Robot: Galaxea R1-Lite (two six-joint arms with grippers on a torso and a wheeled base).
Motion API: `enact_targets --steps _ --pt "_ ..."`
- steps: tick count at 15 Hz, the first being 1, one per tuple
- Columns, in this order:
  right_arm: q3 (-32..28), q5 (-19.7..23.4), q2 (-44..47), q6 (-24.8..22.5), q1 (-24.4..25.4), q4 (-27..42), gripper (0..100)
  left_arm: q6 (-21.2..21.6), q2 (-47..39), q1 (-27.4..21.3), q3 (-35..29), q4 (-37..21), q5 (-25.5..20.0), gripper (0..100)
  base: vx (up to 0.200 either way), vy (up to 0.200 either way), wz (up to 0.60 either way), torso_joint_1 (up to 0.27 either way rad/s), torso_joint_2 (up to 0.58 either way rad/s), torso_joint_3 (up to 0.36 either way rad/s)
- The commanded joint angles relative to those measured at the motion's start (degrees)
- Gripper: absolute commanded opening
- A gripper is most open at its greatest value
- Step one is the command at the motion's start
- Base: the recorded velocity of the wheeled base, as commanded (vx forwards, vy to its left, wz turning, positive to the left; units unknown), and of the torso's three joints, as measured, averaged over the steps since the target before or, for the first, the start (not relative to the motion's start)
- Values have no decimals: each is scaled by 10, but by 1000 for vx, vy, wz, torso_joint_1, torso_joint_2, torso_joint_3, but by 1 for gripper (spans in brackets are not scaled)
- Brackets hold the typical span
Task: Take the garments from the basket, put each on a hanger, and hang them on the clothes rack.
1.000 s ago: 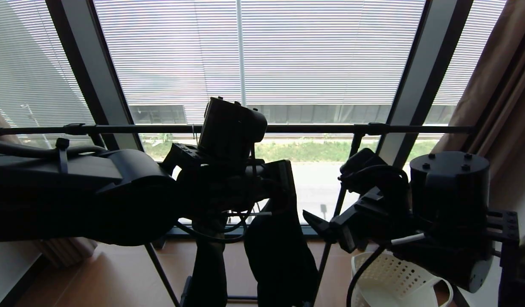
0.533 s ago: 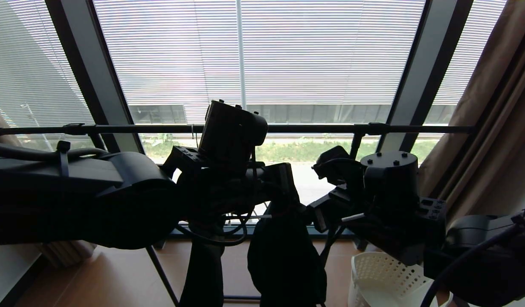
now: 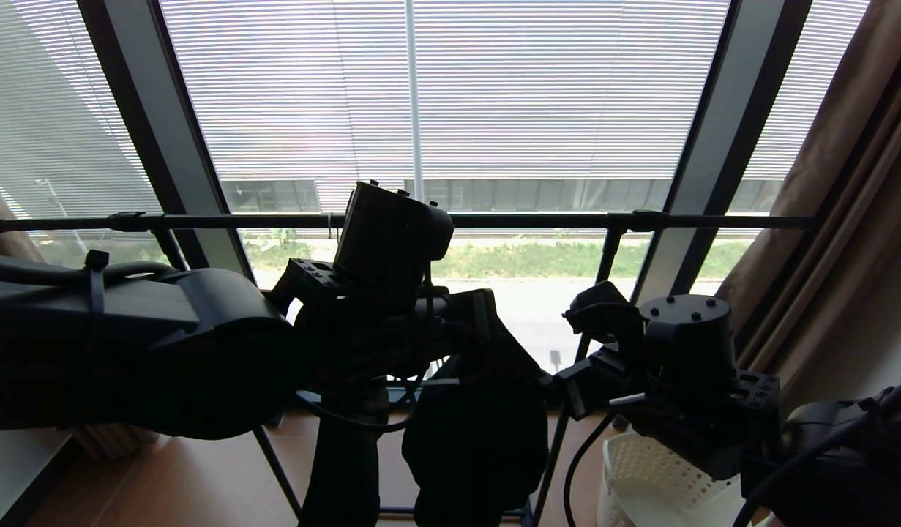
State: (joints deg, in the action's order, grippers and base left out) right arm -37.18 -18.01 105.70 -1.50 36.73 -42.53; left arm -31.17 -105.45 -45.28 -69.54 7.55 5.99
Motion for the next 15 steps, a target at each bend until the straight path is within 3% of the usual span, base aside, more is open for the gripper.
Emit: enact_targets --steps 1,8,9,12,15 --pt "23 1 7 1 -13 -3 100 -1 2 1 0 0 0 0 0 0 0 0 0 0" --pt "34 3 23 4 -23 -15 100 -1 8 3 1 0 -1 0 0 0 0 0 0 0" --pt "36 2 28 11 -23 -29 0 -1 8 3 4 0 -2 0 0 0 0 0 0 0" --pt "23 -4 -5 10 -32 -49 0 0 9 5 39 2 -9 0 0 0 0 0 0 0" --pt "-7 -11 -70 9 -49 -31 0 1 10 23 77 1 -48 0 0 0 0 0 0 0"
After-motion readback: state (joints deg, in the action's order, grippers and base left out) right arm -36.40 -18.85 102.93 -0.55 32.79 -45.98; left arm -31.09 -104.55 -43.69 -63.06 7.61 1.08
